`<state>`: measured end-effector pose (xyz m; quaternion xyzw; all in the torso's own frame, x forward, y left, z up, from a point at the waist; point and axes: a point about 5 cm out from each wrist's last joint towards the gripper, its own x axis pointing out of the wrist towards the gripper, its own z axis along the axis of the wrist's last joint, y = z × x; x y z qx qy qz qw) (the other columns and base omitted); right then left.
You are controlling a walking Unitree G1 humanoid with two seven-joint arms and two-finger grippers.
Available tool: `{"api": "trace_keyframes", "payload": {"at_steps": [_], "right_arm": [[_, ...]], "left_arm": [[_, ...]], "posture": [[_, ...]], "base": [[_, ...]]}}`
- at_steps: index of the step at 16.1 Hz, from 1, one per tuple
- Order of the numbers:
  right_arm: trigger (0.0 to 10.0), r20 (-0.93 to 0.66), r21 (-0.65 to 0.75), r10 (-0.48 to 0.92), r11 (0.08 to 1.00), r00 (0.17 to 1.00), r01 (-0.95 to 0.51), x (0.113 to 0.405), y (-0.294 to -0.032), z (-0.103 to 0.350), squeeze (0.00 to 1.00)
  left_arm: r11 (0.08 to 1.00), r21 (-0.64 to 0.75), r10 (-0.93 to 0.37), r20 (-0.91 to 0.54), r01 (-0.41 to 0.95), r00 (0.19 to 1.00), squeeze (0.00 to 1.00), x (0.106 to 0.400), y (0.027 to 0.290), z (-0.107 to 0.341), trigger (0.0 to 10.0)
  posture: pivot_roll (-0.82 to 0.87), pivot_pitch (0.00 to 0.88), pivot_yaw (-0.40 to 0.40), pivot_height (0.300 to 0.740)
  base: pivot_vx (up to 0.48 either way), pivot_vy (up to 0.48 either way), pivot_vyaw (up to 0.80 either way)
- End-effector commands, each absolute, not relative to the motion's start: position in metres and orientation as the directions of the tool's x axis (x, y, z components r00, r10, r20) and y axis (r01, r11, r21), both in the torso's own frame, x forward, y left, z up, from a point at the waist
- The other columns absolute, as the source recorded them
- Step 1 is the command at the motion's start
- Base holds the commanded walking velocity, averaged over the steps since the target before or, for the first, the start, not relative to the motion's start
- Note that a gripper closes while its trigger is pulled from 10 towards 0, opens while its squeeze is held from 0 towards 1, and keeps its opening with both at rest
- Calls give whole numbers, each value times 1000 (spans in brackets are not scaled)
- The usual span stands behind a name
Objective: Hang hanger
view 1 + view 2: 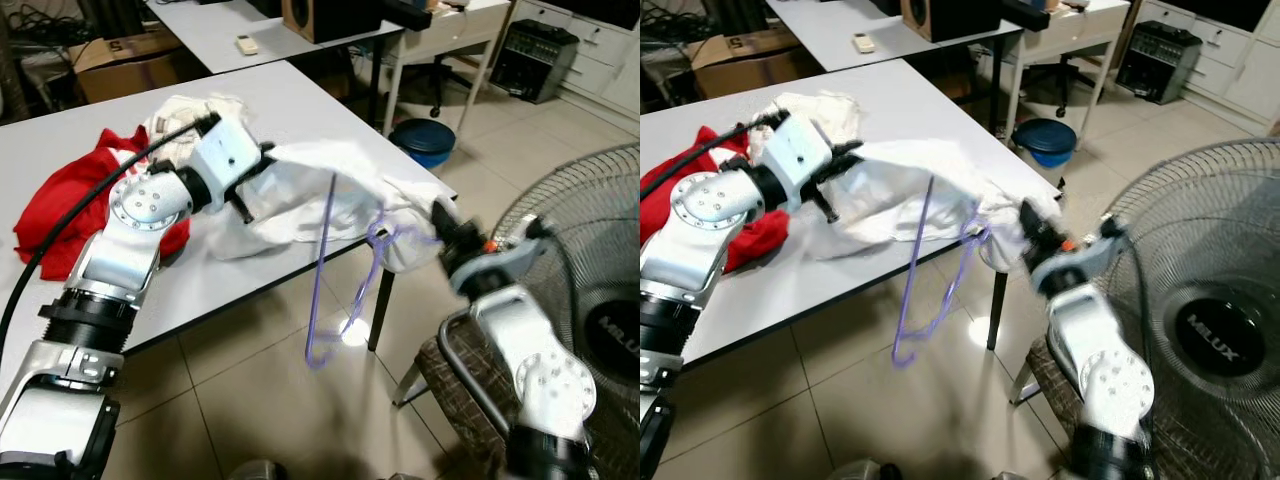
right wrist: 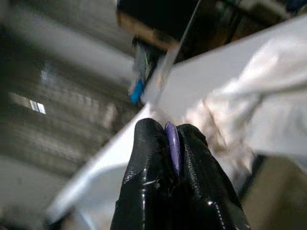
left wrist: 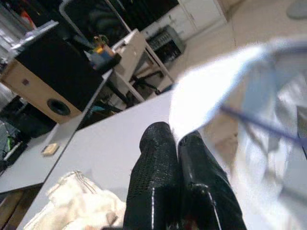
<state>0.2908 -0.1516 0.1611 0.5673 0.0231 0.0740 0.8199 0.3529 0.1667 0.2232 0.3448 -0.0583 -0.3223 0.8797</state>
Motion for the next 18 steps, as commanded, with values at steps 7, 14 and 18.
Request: {"api": "trace_keyframes", "payload": {"at_steps": [7,14,18], "right_arm": [[0,-23,993,43,117,999,18,337,-132,159,0],[0,28,982,16,187,999,-30,363,-121,177,0],[0,58,970,8,237,998,-58,369,-118,182,0]], "left_arm": [[359,601,-722,-305,714,621,0,335,154,190,0],[227,466,-809,-399,855,432,0,309,155,186,0],[176,276,-894,-357,945,271,0,289,144,191,0]], "posture": [[-107,0,77,740],[-95,0,62,740],[-88,10,54,740]], "base": [[0,0,0],[0,0,0],[0,0,0]]}}
